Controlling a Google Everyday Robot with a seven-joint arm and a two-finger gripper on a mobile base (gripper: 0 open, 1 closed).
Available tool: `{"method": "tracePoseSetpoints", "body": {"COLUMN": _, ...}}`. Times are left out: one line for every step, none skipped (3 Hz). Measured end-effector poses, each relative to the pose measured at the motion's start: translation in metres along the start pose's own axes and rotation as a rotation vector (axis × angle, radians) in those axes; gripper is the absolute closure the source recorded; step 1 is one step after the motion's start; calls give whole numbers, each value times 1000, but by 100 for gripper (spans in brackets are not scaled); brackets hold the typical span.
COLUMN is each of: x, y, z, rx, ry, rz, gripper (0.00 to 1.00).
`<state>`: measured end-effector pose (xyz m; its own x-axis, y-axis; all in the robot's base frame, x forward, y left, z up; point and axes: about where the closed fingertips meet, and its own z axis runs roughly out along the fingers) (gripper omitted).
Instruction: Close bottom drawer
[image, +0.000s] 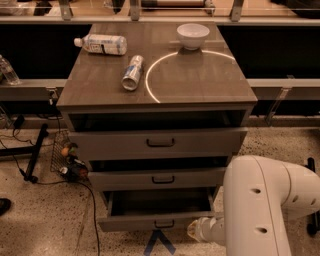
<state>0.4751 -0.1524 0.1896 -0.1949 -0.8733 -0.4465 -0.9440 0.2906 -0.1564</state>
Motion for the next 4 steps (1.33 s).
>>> {"method": "tracePoseSetpoints", "body": {"x": -11, "y": -11, "z": 24, "rx": 18, "ry": -43, "rz": 6, "gripper": 100}}
{"method": "tracePoseSetpoints", "body": {"x": -21, "y": -40, "z": 34, "rx": 68, "ry": -77, "rz": 5, "gripper": 100}}
{"method": "tracePoseSetpoints", "body": {"x": -27, "y": -62, "z": 33, "rx": 106, "ry": -91, "rz": -4, "gripper": 100}}
{"method": "tracePoseSetpoints", "body": {"x": -40, "y": -99, "z": 25, "rx": 175, "ry": -122, "rz": -26, "gripper": 100}}
